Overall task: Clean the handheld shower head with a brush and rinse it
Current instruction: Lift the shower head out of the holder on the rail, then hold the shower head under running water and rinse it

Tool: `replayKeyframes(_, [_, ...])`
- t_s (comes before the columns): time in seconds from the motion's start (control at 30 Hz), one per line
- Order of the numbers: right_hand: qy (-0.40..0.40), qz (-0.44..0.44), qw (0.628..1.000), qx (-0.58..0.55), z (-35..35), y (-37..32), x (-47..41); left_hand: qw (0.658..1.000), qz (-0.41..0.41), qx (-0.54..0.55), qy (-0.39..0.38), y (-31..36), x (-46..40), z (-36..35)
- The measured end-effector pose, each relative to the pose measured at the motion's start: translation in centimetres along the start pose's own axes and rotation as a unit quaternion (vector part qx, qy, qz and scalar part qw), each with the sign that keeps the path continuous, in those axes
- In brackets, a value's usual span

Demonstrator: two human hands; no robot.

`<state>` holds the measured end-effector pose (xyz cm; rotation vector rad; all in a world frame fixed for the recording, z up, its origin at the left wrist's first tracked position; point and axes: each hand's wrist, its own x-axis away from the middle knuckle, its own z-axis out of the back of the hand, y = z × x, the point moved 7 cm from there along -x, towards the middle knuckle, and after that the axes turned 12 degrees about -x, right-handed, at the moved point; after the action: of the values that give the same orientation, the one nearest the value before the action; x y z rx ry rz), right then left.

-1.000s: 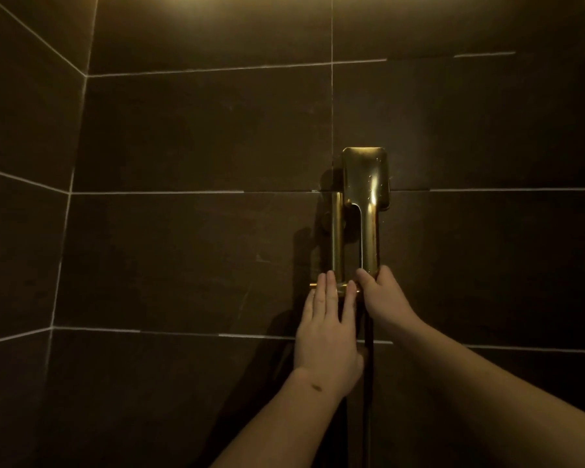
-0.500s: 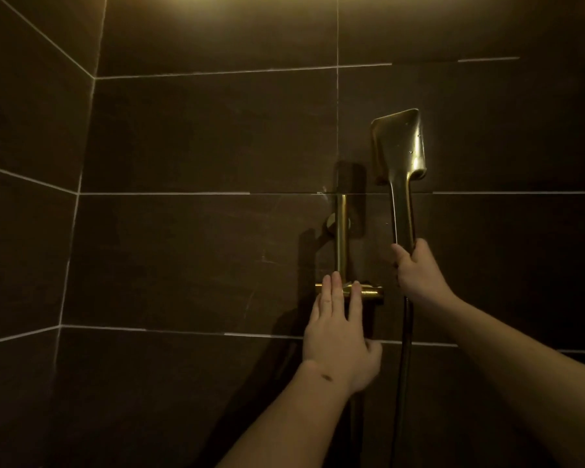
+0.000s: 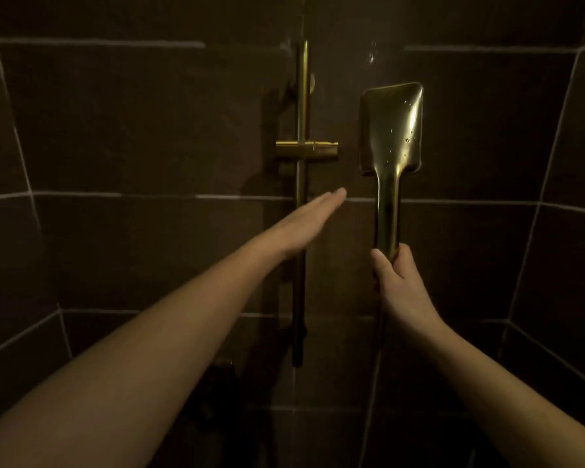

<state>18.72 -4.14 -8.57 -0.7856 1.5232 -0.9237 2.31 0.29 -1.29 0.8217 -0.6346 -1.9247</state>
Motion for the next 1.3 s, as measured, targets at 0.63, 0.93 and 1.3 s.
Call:
replayKeyframes(0.63, [-0.169, -0.278, 0.944, -0.056, -3.4, 20.5, 32.2, 0.818, 0.281, 0.499, 0.046, -20.6, 26.3, -26.1])
replayKeyframes(0.93, [-0.238, -0.362, 0.901, -0.032, -4.2, 22.9, 36.8, 0.765, 0.307, 0.565, 0.020, -23.4, 29.6, -28.0])
replayKeyframes(1.3, [-0.293, -0.494, 0.814, -0.084, -3.9, 24.1, 39.1, 0.706, 0.263, 0.651, -0.092, -21.4, 30.0, -29.3])
